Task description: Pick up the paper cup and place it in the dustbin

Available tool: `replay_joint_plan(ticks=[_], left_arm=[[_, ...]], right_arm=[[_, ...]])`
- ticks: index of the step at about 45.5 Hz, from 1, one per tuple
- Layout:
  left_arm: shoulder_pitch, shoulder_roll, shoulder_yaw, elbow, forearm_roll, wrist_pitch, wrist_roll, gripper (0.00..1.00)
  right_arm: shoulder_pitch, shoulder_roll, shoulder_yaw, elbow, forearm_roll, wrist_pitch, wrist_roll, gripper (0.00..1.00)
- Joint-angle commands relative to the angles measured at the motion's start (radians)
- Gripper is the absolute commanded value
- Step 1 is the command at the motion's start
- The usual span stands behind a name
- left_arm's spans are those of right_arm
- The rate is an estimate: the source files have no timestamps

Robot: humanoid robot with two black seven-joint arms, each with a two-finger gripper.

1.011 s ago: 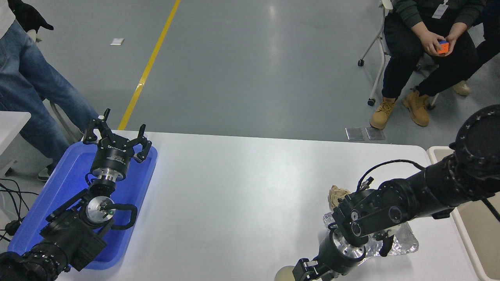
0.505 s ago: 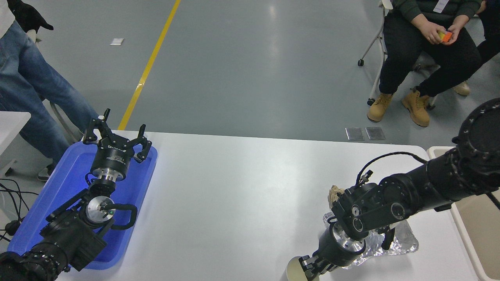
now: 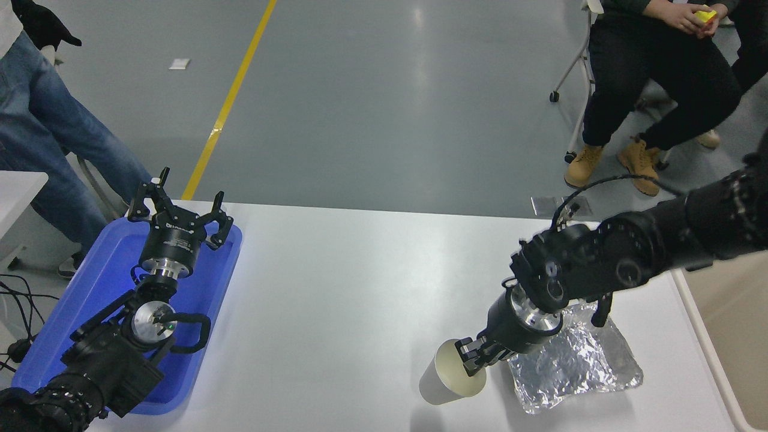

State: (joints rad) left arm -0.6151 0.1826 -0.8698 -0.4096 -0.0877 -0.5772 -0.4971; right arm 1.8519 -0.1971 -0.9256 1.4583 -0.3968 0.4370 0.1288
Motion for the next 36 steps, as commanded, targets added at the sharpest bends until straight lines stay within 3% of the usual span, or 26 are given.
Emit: replay_joint_plan(ticks=[1, 23, 36], left_arm=[[0.000, 0.000, 0.000, 0.000, -0.001, -0.001, 0.000, 1.00], [0.000, 0.000, 0.000, 0.000, 0.000, 0.000, 0.000, 1.00], [0.000, 0.000, 0.000, 0.000, 0.000, 0.000, 0.000, 1.00]], right_arm=[[0.156, -0.088, 0.007, -0.001, 0.003, 0.075, 0.006, 0.00], [0.438, -0.309, 0.033, -0.021, 0.001, 0.267, 0.006, 0.00], [0.484, -0.341, 0.024, -0.023, 0.000, 0.298, 0.006, 0.00]])
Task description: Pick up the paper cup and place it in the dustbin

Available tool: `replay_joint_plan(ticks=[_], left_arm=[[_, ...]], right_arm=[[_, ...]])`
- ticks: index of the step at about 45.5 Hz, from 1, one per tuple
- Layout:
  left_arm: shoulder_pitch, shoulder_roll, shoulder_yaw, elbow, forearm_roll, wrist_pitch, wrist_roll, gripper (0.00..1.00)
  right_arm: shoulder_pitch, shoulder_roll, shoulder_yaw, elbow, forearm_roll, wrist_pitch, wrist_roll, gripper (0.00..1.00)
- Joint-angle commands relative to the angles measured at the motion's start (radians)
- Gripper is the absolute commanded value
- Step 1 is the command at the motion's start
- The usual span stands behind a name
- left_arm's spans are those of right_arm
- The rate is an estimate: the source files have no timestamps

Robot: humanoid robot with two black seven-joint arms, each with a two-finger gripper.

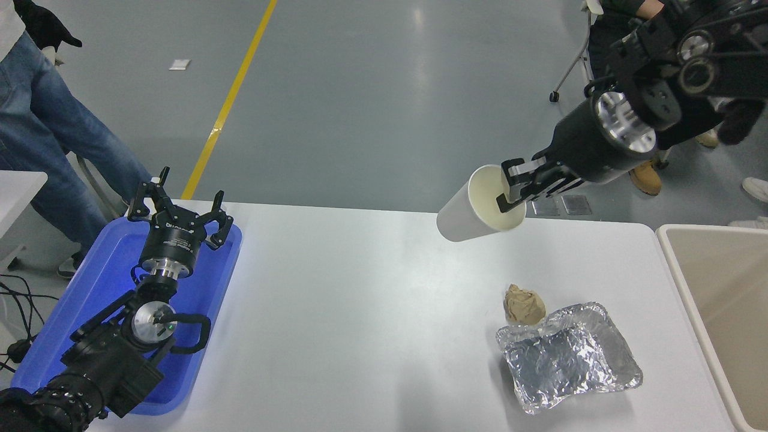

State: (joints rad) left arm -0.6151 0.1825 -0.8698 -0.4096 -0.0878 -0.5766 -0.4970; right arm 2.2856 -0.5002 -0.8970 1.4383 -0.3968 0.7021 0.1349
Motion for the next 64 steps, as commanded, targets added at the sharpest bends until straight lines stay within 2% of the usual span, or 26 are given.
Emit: replay_joint_plan(ticks=[1, 8, 24, 39, 47, 59, 61, 64], left_arm=[[0.000, 0.000, 0.000, 0.000, -0.001, 0.000, 0.000, 1.00], [0.000, 0.000, 0.000, 0.000, -0.001, 0.000, 0.000, 1.00], [0.000, 0.000, 0.000, 0.000, 0.000, 0.000, 0.000, 1.00], [0.000, 0.000, 0.000, 0.000, -0.001, -0.002, 0.000, 1.00], [0.000, 0.000, 0.000, 0.000, 0.000, 0.000, 0.000, 1.00], [-0.002, 0.000, 0.000, 0.000, 0.000, 0.000, 0.000, 1.00], [-0.002, 0.000, 0.000, 0.000, -0.001, 0.000, 0.000, 1.00], [-0.002, 0.000, 0.000, 0.000, 0.000, -0.002, 0.000, 1.00]], right_arm=[[0.048, -0.037, -0.007, -0.002, -0.002, 0.030, -0.001, 0.00], [-0.003, -0.035, -0.010, -0.099, 0.003, 0.020, -0.001, 0.00], [-0.328, -0.041, 0.009, -0.599, 0.003, 0.016, -0.003, 0.00], [-0.653, -0.109, 0.107, -0.976, 0.003, -0.018, -0.004, 0.00], [-0.785, -0.109, 0.164, -1.145, 0.003, -0.072, -0.012, 0.00], [-1.017, -0.106, 0.204, -1.334, 0.006, -0.246, -0.018, 0.00], [-1.051, -0.106, 0.225, -1.346, 0.018, -0.282, -0.027, 0.00], [-1.109, -0.107, 0.250, -1.354, 0.047, -0.340, -0.066, 0.00]])
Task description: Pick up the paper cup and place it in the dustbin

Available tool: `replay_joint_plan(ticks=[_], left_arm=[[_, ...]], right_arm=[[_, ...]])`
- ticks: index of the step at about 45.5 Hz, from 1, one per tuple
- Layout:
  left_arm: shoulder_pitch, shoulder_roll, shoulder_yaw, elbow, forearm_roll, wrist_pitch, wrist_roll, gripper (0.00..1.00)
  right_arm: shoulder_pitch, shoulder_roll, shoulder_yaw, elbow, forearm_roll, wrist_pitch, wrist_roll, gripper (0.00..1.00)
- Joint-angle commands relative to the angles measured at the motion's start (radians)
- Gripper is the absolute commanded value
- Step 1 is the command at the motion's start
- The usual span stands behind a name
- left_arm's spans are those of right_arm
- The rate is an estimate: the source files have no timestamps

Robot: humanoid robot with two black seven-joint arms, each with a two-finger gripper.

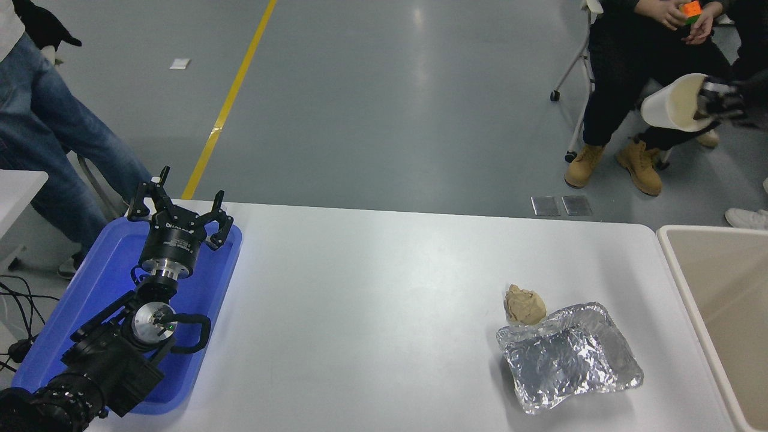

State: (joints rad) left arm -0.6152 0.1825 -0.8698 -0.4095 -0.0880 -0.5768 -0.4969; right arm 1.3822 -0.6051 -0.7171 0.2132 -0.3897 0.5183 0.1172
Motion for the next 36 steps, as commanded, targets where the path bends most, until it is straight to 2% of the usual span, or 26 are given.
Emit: replay_joint_plan(ticks=[1, 3, 6, 16, 23, 36], left_arm=[[-0.001, 0.000, 0.000, 0.000, 0.001, -0.001, 0.000, 1.00], [-0.001, 0.000, 0.000, 0.000, -0.001, 0.000, 0.000, 1.00], [-0.001, 0.000, 0.000, 0.000, 0.001, 0.000, 0.000, 1.00], [-0.001, 0.000, 0.000, 0.000, 0.001, -0.001, 0.000, 1.00], [-0.001, 0.000, 0.000, 0.000, 0.001, 0.000, 0.000, 1.00], [-0.001, 0.000, 0.000, 0.000, 0.001, -0.001, 0.000, 1.00]], right_arm=[[-0.222, -0.002, 0.076, -0.130, 0.049, -0.175, -0.062, 0.00], [-0.256, -0.002, 0.087, -0.132, 0.067, -0.208, -0.088, 0.00], [-0.305, -0.001, 0.102, -0.132, 0.092, -0.262, -0.105, 0.00], [-0.465, 0.018, 0.214, -0.133, 0.169, -0.471, -0.113, 0.00], [-0.581, 0.045, 0.312, -0.141, 0.176, -0.586, -0.113, 0.00], [-0.753, 0.093, 0.380, -0.153, 0.187, -0.597, -0.111, 0.00]])
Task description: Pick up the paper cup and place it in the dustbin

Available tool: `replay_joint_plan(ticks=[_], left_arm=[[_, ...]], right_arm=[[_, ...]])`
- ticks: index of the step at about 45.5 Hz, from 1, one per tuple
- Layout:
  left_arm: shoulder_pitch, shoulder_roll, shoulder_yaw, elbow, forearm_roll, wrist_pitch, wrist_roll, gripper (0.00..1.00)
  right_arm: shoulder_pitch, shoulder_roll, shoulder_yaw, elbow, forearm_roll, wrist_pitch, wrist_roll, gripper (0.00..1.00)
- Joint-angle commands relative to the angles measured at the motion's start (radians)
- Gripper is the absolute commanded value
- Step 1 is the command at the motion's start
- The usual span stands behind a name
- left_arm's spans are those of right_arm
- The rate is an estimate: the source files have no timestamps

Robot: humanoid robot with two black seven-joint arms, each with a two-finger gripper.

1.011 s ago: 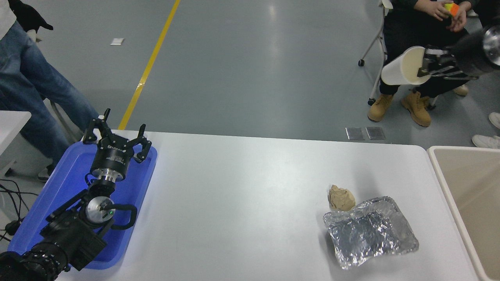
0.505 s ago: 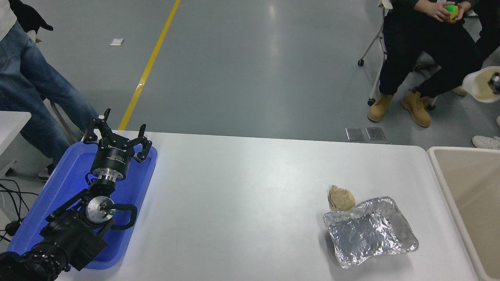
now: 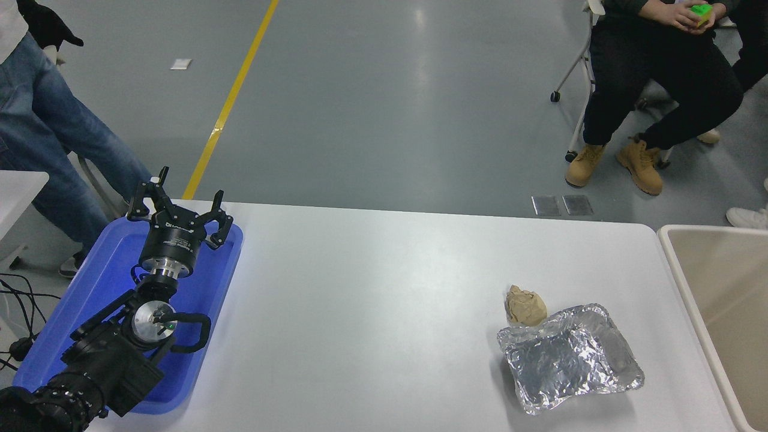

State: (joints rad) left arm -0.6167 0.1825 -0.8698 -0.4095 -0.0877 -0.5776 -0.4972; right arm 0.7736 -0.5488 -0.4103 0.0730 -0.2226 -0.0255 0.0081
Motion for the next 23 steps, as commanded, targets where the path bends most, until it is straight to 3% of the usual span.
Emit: replay_joint_plan(ticks=[1, 23], left_arm=[[0.000, 0.000, 0.000, 0.000, 0.000, -0.001, 0.000, 1.00], [0.000, 0.000, 0.000, 0.000, -0.001, 0.001, 0.000, 1.00]], right_arm=[[-0.154, 0.040, 0.079, -0.013, 0.025, -0.054, -0.002, 0.00], [-0.234, 0.084, 0.119, -0.013, 0.032, -0.073, 0.001, 0.00]])
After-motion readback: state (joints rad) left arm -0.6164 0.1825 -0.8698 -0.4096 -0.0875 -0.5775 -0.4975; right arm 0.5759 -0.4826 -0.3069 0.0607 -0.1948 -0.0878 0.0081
